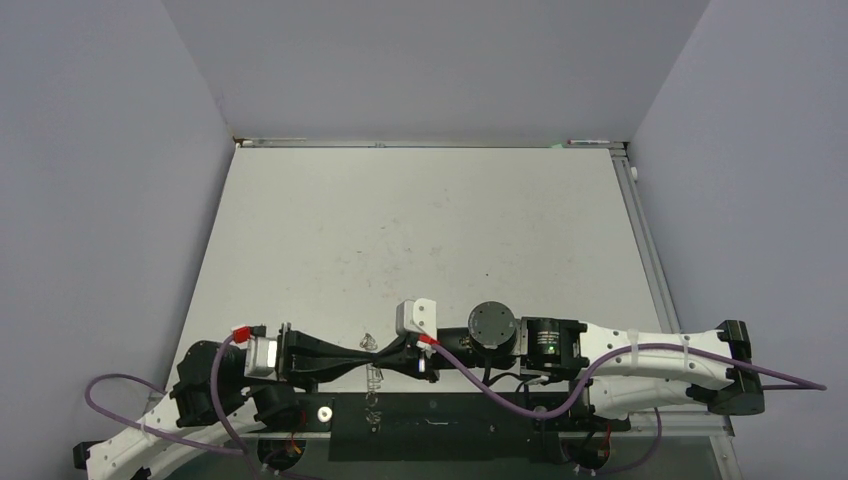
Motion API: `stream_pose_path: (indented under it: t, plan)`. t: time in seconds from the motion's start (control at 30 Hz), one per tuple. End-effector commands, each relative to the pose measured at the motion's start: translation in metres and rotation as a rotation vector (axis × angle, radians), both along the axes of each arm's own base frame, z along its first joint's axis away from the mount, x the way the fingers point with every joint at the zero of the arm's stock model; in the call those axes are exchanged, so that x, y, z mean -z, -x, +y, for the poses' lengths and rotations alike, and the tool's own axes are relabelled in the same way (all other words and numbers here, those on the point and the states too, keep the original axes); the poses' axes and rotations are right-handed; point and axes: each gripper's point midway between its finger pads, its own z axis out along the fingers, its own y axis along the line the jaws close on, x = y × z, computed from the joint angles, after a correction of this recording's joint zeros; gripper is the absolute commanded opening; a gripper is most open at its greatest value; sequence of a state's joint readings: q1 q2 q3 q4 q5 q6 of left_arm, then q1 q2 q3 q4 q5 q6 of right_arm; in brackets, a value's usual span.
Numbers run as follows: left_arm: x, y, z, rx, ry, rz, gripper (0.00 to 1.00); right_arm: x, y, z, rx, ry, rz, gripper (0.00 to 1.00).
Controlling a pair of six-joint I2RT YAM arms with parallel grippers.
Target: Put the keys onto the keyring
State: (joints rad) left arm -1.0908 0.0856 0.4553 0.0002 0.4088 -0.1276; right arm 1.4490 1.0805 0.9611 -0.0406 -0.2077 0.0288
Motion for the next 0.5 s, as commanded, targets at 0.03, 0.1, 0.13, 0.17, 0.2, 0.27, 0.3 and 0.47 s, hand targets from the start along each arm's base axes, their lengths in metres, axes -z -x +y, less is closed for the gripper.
stream_pose_path:
  t: [0.03,0.1,0.13,0.17,0.2,0.27,0.3,0.47]
  plan:
    - [-0.051,0.008,0.022,-0.011,0.198,-0.069,0.0,-0.023,0.006,0.007,-0.065,-0.058,0.002,0.05]
    - [-0.051,0.009,0.023,-0.011,0.202,-0.068,0.0,-0.033,0.008,0.01,-0.09,-0.09,-0.006,0.05]
    - [-0.051,0.008,0.023,-0.012,0.203,-0.066,0.0,-0.039,0.01,0.011,-0.112,-0.111,-0.008,0.05]
    - [-0.052,0.009,0.024,-0.011,0.207,-0.065,0.0,-0.044,0.012,0.011,-0.129,-0.126,-0.01,0.05]
    - [-0.052,0.009,0.024,-0.009,0.211,-0.064,0.0,-0.049,0.013,0.012,-0.147,-0.143,-0.011,0.05]
    - [-0.054,0.01,0.025,-0.008,0.22,-0.063,0.0,-0.057,0.015,0.013,-0.173,-0.17,-0.012,0.05]
    - [-0.054,0.01,0.025,-0.008,0.222,-0.062,0.0,-0.058,0.015,0.014,-0.175,-0.173,-0.012,0.07]
    - [-0.054,0.007,0.026,-0.025,0.222,-0.053,0.0,-0.05,0.008,0.011,-0.145,-0.138,-0.009,0.43]
